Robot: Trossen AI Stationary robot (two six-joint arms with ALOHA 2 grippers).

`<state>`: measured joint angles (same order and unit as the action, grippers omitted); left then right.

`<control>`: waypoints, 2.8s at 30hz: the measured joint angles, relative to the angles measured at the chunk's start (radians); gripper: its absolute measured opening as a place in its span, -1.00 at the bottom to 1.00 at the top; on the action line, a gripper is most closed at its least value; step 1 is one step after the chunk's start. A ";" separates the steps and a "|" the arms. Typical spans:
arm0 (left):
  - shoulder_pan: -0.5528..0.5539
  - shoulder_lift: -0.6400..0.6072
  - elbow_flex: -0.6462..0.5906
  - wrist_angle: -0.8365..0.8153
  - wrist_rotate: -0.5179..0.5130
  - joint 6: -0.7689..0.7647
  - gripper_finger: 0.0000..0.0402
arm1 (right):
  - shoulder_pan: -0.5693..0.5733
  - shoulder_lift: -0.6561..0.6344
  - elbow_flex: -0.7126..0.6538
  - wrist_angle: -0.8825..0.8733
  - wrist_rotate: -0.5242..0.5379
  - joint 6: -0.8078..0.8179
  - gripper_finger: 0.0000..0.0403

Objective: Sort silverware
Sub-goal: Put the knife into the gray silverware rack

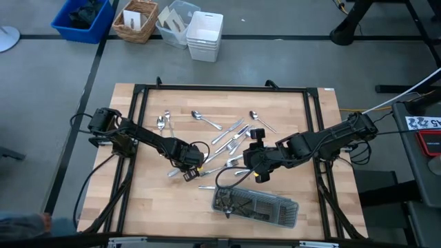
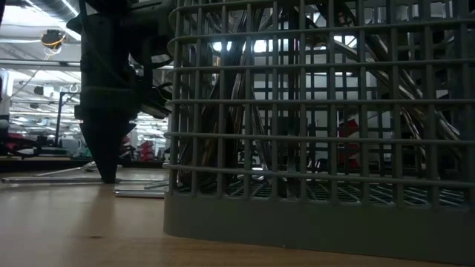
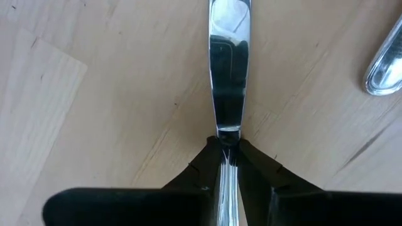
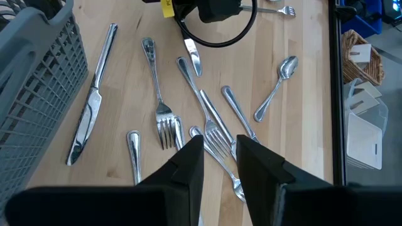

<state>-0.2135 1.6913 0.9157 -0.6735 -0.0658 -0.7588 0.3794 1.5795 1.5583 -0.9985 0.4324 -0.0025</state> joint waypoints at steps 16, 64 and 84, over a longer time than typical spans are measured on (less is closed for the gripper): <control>0.000 0.000 0.000 0.007 0.000 -0.002 -0.64 | 0.000 0.000 0.000 0.000 0.000 0.000 -0.53; -0.003 -0.019 -0.001 0.011 -0.004 0.086 -0.47 | 0.000 0.000 0.000 -0.015 -0.034 0.000 -0.53; -0.003 0.016 0.002 0.010 -0.034 0.089 -0.56 | 0.000 -0.087 0.000 -0.134 0.029 -0.003 -0.53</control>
<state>-0.2169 1.7075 0.9174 -0.6638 -0.0998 -0.6695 0.3794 1.4925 1.5585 -1.1328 0.4611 -0.0054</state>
